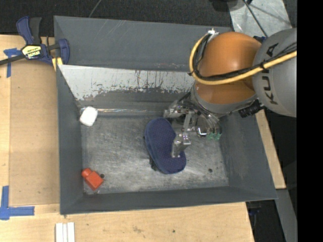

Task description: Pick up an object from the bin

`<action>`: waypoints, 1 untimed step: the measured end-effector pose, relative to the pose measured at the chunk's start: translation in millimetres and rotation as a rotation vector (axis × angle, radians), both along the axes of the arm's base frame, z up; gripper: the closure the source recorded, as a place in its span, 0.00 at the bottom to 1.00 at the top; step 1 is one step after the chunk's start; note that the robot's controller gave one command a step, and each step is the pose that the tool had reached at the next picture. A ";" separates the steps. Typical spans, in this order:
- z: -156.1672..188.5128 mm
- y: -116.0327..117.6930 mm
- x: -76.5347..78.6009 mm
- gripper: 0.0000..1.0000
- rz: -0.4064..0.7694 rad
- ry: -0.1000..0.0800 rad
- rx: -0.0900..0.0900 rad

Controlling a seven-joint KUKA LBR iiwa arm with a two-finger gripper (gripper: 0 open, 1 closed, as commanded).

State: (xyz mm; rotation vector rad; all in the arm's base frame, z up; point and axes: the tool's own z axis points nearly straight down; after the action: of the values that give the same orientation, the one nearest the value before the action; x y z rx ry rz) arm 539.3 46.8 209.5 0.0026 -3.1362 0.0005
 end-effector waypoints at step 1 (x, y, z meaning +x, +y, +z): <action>-112.2 -12.3 15.3 0.00 -0.115 -0.010 0.001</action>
Offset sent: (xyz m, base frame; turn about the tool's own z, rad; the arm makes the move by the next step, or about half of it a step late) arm 0.0137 -0.0125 -0.1115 0.1155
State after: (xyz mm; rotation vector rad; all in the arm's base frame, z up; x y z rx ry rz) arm 554.6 34.5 97.3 -0.1787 -3.1409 -0.0021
